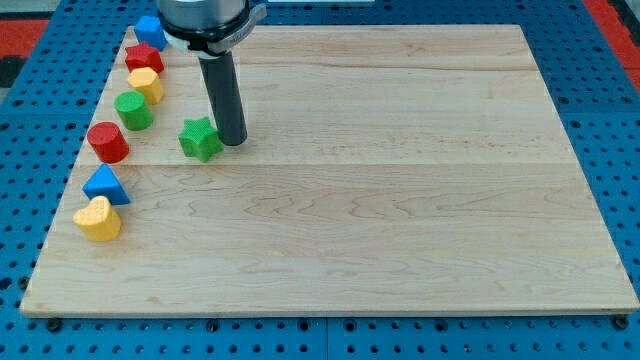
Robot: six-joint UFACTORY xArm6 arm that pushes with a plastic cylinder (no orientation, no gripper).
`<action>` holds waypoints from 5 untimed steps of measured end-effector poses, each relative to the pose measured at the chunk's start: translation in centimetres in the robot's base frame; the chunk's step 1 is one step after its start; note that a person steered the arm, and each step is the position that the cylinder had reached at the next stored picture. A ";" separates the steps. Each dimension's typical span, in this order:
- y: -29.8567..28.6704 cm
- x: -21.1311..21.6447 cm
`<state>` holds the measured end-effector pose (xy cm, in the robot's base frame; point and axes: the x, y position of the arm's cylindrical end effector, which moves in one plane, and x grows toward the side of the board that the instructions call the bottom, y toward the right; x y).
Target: Push the green circle to the right
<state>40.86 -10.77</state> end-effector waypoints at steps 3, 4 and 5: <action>2.7 16.0; -6.2 20.8; -17.8 20.0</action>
<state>60.87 -28.59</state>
